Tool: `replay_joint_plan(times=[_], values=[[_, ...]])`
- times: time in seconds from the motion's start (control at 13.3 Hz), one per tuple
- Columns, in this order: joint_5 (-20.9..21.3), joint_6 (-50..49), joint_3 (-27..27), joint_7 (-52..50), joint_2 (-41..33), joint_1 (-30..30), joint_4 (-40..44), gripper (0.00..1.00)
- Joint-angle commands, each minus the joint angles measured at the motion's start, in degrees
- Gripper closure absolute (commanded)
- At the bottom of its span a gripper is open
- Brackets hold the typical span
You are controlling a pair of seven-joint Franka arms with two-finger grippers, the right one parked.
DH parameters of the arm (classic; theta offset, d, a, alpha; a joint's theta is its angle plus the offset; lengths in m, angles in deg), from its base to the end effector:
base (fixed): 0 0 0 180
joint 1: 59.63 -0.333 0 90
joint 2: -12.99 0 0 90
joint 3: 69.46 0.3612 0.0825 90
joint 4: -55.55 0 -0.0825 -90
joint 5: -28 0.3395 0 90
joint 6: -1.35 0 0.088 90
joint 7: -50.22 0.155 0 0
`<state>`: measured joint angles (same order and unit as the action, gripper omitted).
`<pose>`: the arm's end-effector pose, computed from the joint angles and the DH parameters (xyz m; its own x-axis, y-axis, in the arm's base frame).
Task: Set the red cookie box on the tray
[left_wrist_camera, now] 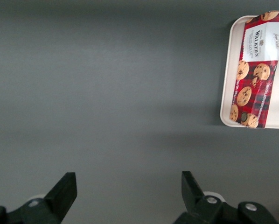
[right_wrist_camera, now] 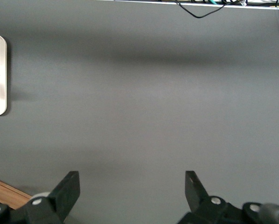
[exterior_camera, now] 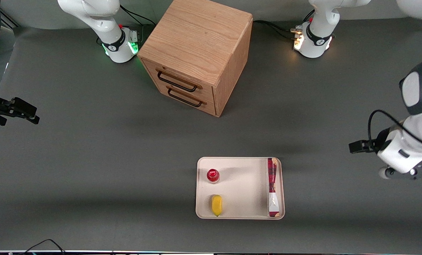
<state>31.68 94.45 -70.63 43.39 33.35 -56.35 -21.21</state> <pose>0.6261 -0.0369 0.5222 0.9973 0.0388 -0.0629 0.0347 -0.9973 -0.0645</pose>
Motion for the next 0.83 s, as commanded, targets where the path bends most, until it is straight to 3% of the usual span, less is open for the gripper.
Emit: replay_joint_plan(times=[0.0,0.3,0.75], values=[[-0.43,2.53,1.34,2.33,-9.00,-0.20,-10.76,0.00],[-0.61,4.28,6.08,6.29,-20.16,-0.20,-22.09,0.00],[-1.31,2.88,5.83,7.70,-21.42,1.21,-20.98,0.00]])
